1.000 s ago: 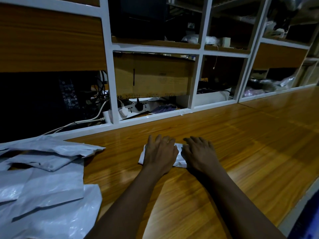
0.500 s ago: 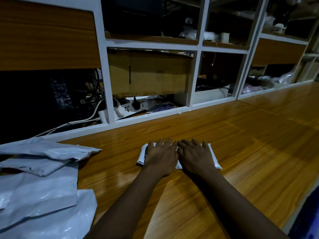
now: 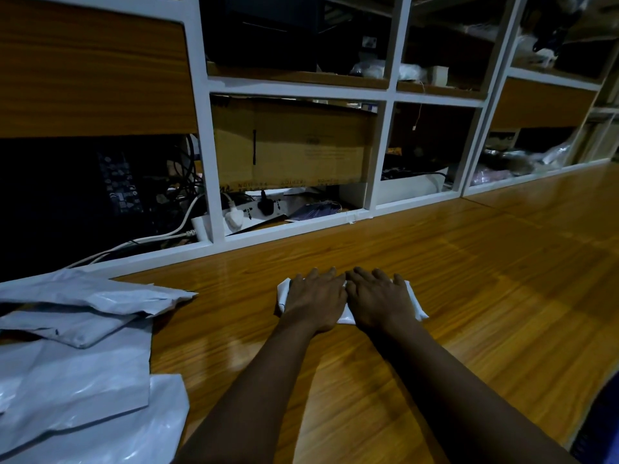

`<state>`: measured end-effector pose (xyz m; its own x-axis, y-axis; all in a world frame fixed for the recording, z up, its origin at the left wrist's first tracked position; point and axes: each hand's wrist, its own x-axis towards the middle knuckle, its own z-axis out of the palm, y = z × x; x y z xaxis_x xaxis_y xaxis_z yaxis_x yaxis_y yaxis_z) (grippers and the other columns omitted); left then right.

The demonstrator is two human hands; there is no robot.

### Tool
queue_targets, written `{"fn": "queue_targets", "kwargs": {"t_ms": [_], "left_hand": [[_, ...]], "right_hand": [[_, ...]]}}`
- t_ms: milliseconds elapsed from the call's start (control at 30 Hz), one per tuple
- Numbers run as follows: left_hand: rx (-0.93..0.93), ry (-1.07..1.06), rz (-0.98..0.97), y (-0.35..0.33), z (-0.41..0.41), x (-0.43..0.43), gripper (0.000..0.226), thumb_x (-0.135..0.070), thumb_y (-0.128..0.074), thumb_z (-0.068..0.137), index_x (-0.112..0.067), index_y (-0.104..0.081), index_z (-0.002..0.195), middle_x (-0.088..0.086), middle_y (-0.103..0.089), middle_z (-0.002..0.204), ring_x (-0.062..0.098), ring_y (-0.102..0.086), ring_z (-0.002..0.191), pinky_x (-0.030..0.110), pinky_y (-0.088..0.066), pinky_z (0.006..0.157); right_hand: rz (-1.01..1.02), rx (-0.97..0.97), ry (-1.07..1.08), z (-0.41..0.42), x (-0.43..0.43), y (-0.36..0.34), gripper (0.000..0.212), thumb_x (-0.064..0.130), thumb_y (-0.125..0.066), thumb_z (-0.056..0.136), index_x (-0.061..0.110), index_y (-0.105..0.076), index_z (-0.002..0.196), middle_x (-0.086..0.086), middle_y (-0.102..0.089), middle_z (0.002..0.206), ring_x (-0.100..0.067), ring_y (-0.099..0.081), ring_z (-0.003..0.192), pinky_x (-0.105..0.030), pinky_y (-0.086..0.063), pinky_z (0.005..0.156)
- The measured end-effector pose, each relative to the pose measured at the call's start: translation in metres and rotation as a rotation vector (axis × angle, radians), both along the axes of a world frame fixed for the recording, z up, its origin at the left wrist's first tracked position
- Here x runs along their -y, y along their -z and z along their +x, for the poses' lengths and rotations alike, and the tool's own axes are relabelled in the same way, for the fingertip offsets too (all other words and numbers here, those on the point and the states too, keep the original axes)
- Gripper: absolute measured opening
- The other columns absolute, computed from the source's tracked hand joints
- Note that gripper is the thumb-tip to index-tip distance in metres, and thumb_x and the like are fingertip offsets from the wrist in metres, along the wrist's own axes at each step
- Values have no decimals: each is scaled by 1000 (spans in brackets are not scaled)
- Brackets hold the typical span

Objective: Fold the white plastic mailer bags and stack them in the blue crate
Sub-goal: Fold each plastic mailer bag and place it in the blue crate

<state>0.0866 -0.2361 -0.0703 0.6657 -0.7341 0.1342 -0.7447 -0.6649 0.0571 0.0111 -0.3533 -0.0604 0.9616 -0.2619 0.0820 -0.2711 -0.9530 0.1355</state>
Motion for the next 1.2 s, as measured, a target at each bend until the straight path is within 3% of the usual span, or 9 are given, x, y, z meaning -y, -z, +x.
{"fn": "queue_targets", "kwargs": {"t_ms": [100, 300, 533, 700, 800, 1000, 1133, 1200], "left_hand": [[-14, -19, 14, -1, -2, 2, 54, -39, -31, 106, -23, -19, 156, 1, -17, 164, 29, -15, 150, 52, -16, 119], [-59, -92, 2, -3, -14, -2, 51, -43, -19, 106, -33, -16, 156, -2, -14, 164, 30, -11, 150, 63, -11, 116], [-63, -121, 43, -5, -33, -14, 51, -48, -14, 106, -40, -7, 156, -7, -6, 165, 29, -7, 151, 72, -8, 110], [-121, -94, 25, -3, -40, -26, 53, -54, -11, 104, -43, -5, 155, -8, -3, 166, 28, -1, 152, 71, 0, 112], [-136, -90, 24, -3, -48, -33, 52, -54, -12, 104, -45, -4, 154, -7, -2, 166, 30, 1, 151, 72, -1, 111], [-124, -142, 97, -5, -70, -33, 54, -45, -22, 106, -44, 2, 154, 0, 9, 165, 42, 9, 149, 79, -1, 105], [-114, -143, 87, -4, -76, -34, 54, -43, -24, 107, -43, 1, 155, 2, 8, 165, 43, 8, 148, 79, 0, 106], [-126, -134, 81, -5, -77, -36, 53, -44, -21, 107, -42, 1, 155, 0, 7, 166, 41, 8, 149, 78, 1, 106]], "right_hand": [[11, 13, 10, 3, 1, 1, 55, 41, -29, 104, 24, -21, 156, -1, -21, 164, -31, -23, 147, -60, -20, 114], [52, 18, 45, -1, -2, 6, 56, 43, -32, 104, 28, -18, 155, -1, -19, 163, -34, -17, 148, -69, -15, 112], [-28, 50, 90, -24, -10, 19, 52, 45, -26, 104, 30, -21, 153, -6, -26, 158, -47, -25, 139, -67, -25, 106], [-49, 92, 54, -39, -12, 24, 58, 47, -22, 94, 22, -61, 129, -12, -62, 128, -55, -55, 106, -66, -43, 83], [-68, 191, 18, -47, -11, 25, 51, 44, -33, 93, 17, -69, 118, -13, -68, 115, -54, -60, 94, -64, -48, 73], [-11, 111, 36, -57, -13, 28, 61, 50, -20, 94, 24, -59, 134, -13, -59, 136, -60, -49, 117, -78, -36, 87], [-31, 116, 9, -60, -15, 28, 82, 56, 8, 84, 31, -28, 153, -8, -30, 159, -55, -22, 140, -74, -19, 104], [-28, 118, -15, -60, -15, 28, 81, 56, 8, 85, 32, -31, 151, -8, -31, 158, -56, -23, 138, -74, -20, 103]]}}
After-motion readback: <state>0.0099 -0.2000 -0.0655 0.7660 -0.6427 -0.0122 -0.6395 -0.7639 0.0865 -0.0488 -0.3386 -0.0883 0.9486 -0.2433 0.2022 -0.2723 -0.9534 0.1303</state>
